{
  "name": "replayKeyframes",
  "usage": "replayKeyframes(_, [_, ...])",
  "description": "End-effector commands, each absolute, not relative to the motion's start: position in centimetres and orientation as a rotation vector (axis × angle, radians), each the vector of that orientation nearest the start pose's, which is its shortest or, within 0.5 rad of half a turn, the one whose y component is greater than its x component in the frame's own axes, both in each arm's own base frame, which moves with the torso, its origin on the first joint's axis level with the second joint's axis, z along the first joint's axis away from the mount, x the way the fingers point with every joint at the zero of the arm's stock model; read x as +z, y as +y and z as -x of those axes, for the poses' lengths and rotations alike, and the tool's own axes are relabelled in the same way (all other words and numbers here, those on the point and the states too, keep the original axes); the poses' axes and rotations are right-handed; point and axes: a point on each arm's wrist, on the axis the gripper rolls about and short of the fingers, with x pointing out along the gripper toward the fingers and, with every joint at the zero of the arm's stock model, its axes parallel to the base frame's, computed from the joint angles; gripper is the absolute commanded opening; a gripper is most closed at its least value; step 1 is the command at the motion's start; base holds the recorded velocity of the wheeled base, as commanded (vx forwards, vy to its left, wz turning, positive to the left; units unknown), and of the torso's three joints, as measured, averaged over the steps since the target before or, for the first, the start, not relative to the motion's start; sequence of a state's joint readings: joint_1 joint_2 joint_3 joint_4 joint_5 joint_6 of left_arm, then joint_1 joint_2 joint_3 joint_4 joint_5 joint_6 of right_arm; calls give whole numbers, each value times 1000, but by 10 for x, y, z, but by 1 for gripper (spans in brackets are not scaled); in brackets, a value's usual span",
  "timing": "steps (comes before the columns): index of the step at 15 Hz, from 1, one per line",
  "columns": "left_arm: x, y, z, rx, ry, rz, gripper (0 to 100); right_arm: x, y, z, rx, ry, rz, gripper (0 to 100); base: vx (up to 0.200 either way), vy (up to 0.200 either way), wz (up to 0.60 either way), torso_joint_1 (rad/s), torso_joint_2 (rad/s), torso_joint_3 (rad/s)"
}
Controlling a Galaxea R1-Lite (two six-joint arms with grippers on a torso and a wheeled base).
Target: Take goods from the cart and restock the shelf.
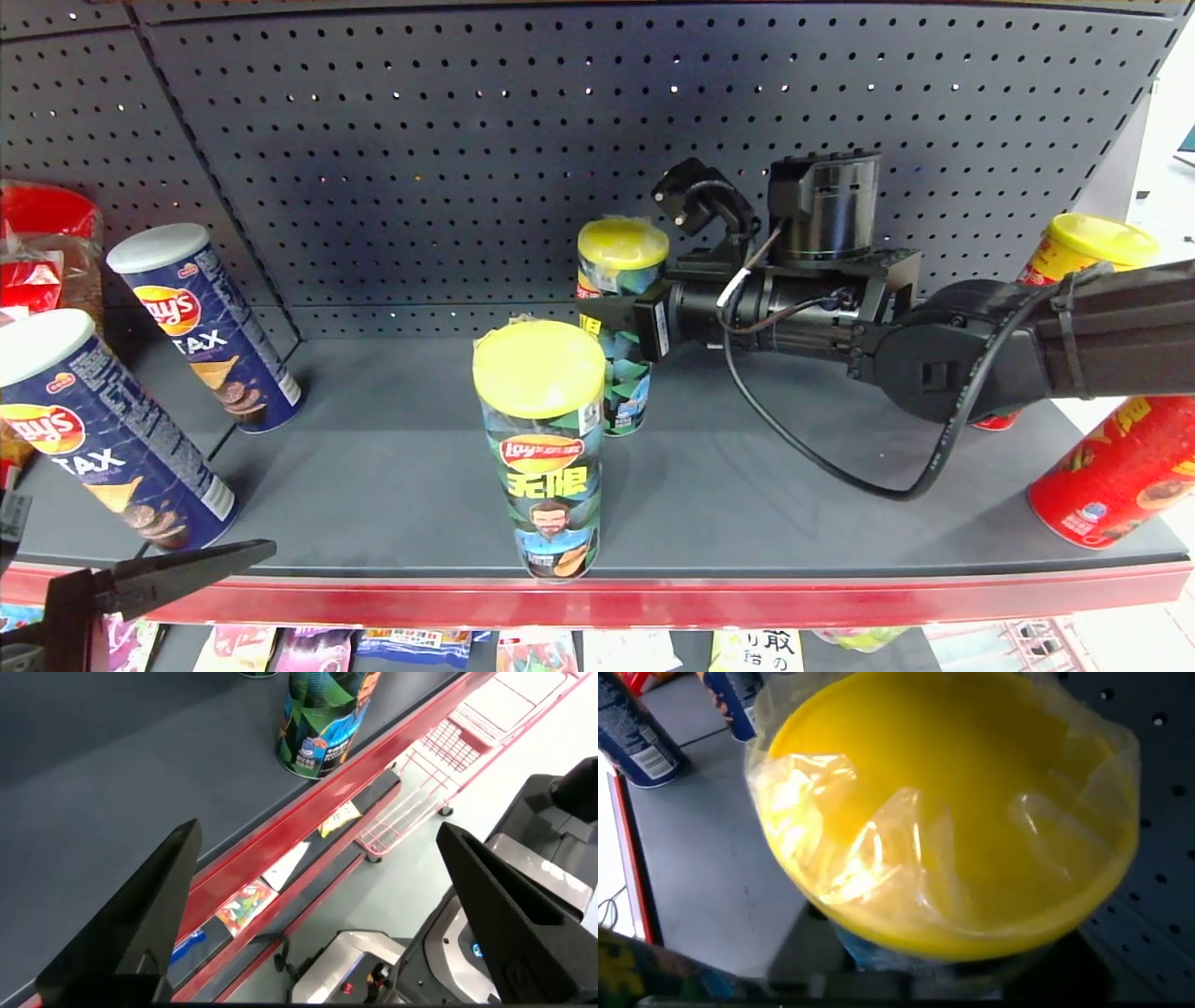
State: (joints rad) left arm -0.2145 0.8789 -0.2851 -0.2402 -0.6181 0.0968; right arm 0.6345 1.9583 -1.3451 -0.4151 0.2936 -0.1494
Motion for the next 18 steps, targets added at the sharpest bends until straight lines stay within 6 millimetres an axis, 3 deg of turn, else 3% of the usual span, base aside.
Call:
replayKeyframes(1, [161, -32, -84, -840, 323, -16, 100, 223, 239, -314, 937, 127, 168, 100, 0, 0, 0, 0, 0, 0])
replayKeyframes(8, [162, -34, -94, -840, 353, -10, 100, 224, 217, -284, 930, 165, 176, 100, 0, 0, 0, 0, 0, 0])
replayKeyframes(10, [161, -34, -96, -840, 364, -8, 100, 224, 202, -266, 900, 187, 177, 100, 0, 0, 0, 0, 0, 0])
replayKeyframes(12, [158, -35, -102, -820, 397, -7, 100, 220, 185, -243, 875, 223, 164, 100, 0, 0, 0, 0, 0, 0])
replayKeyframes(13, [155, -37, -110, -803, 435, -10, 100, 216, 166, -218, 852, 243, 164, 100, 0, 0, 0, 0, 0, 0])
replayKeyframes(18, [151, -47, -148, -812, 521, -48, 100, 210, 106, -140, 822, 194, 157, 100, 0, 0, 0, 0, 0, 0])
